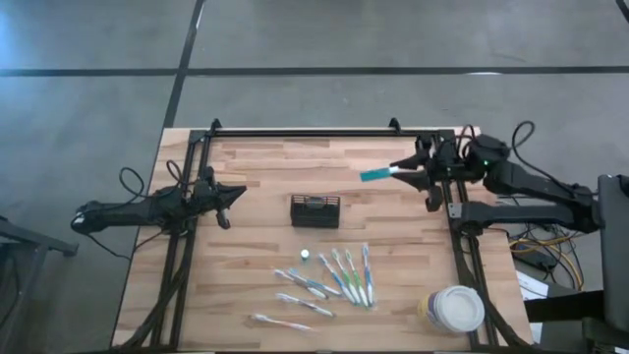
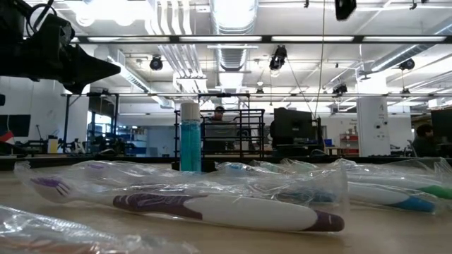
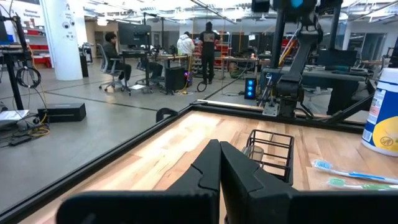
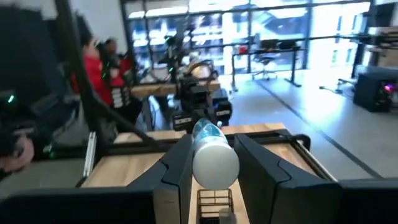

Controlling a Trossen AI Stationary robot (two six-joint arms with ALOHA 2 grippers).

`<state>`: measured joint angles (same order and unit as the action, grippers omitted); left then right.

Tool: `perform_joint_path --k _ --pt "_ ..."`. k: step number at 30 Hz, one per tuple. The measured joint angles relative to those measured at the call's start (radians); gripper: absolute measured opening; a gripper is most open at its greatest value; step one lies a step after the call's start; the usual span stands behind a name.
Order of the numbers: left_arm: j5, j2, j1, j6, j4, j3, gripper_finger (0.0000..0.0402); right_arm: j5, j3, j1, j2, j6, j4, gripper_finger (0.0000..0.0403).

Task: Pick & Place toothbrushing station
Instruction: Put the top mouthwash into the wire organizer

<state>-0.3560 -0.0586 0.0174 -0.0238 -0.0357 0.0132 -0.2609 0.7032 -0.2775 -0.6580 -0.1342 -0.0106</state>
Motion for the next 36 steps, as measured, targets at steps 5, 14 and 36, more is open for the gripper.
perform_joint_path --k 5,14,36 --pt "0.0 0.0 0.0 0.0 0.0 0.0 0.0005 0.067 -0.207 0.0 0.107 -0.045 0.175 0.0089" --pt "0.0 0.0 0.0 0.001 0.0 0.0 0.0005 0.109 -0.478 0.0 0.154 -0.102 0.5 0.0089" --pt "0.0 0.0 0.0 0.034 -0.001 -0.001 0.0005 0.18 -0.557 0.0 0.15 -0.13 0.555 0.0089"
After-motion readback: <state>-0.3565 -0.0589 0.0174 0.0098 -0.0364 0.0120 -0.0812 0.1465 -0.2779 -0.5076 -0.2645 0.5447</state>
